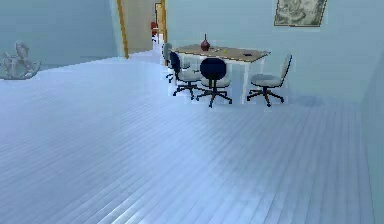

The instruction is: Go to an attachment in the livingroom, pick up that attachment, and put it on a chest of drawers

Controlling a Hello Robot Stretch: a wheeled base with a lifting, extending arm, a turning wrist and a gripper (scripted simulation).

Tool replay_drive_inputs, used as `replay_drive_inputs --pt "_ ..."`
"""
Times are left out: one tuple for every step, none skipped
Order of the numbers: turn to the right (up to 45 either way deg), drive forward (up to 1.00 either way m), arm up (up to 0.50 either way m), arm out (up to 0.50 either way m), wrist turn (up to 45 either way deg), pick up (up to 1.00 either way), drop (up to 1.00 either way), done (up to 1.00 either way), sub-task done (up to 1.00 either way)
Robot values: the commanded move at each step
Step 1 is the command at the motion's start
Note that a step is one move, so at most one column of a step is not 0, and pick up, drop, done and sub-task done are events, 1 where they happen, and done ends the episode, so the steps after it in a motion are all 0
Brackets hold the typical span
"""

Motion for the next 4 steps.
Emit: replay_drive_inputs --pt "33.0 0.0 0.0 0.0 0.0 0.0 0.0 0.0 0.0" --pt "0.0 1.0 0.0 0.0 0.0 0.0 0.0 0.0 0.0" --pt "0.0 1.0 0.0 0.0 0.0 0.0 0.0 0.0 0.0" --pt "0.0 1.0 0.0 0.0 0.0 0.0 0.0 0.0 0.0"
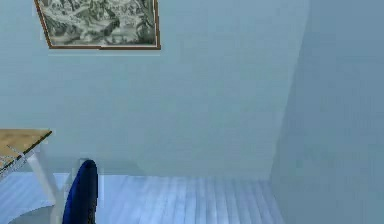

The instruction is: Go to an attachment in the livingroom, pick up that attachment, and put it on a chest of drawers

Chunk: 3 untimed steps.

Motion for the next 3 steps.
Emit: replay_drive_inputs --pt "30.0 0.0 0.0 0.0 0.0 0.0 0.0 0.0 0.0" --pt "0.0 0.1 0.0 0.0 0.0 0.0 0.0 0.0 0.0" --pt "-45.0 0.0 0.0 0.0 0.0 0.0 0.0 0.0 0.0"
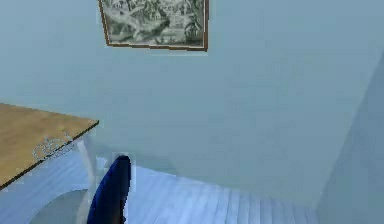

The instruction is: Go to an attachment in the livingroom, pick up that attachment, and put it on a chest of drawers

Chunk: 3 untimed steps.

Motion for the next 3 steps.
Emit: replay_drive_inputs --pt "-45.0 0.0 0.0 0.0 0.0 0.0 0.0 0.0 0.0" --pt "-45.0 0.0 0.0 0.0 0.0 0.0 0.0 0.0 0.0" --pt "-36.0 0.0 0.0 0.0 0.0 0.0 0.0 0.0 0.0"
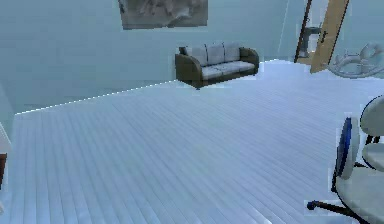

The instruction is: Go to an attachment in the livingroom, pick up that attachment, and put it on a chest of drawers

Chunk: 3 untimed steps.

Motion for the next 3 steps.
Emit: replay_drive_inputs --pt "-3.0 0.0 0.0 0.0 0.0 0.0 0.0 0.0 0.0" --pt "45.0 0.0 0.0 0.0 0.0 0.0 0.0 0.0 0.0" --pt "45.0 0.0 0.0 0.0 0.0 0.0 0.0 0.0 0.0"
